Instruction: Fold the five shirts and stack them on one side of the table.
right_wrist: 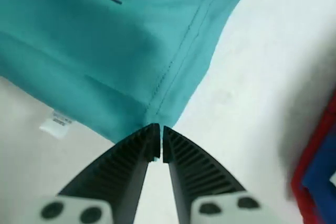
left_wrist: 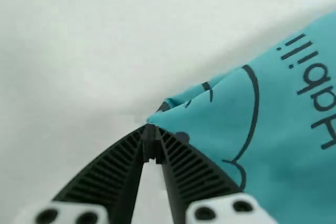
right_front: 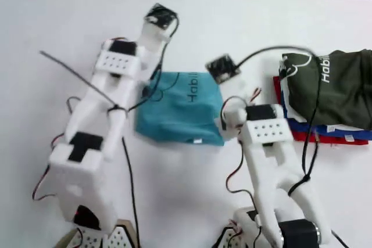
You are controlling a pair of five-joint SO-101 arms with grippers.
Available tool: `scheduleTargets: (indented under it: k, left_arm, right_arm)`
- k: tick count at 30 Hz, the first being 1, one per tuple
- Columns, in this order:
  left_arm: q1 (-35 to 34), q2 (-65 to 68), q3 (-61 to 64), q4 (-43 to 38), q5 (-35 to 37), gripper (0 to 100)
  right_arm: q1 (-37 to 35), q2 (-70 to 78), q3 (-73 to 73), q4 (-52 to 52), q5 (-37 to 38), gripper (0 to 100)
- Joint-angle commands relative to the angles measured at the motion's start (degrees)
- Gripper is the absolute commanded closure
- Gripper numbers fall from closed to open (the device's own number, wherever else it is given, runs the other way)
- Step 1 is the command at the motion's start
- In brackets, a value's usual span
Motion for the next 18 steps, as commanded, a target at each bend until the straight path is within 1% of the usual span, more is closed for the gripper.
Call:
scheduleTargets:
  k: [1, 5, 10, 14, 18]
  left_arm:
    - [1.67, 5.19, -6.64, 1.41, 0.35, 97]
    - [1.58, 10.02, -8.84, 1.41, 0.35, 97]
    - [-1.49, 13.27, -12.09, 1.32, 0.18, 97]
    - [-3.87, 16.18, -16.92, 1.49, 0.18, 97]
    - [-4.66, 19.16, -21.76, 5.54, 0.18, 97]
  right_arm:
    - [-2.77, -0.57, 2.02, -4.35, -0.26, 97.7]
    - [-4.62, 3.47, 2.02, -6.37, -0.26, 97.7]
    - [-4.26, 10.24, 2.2, -7.96, -0.26, 97.7]
    - [-4.18, 14.73, 3.08, -9.98, 2.64, 97.6]
    - [-4.18, 14.2, 3.34, -10.59, 2.55, 97.6]
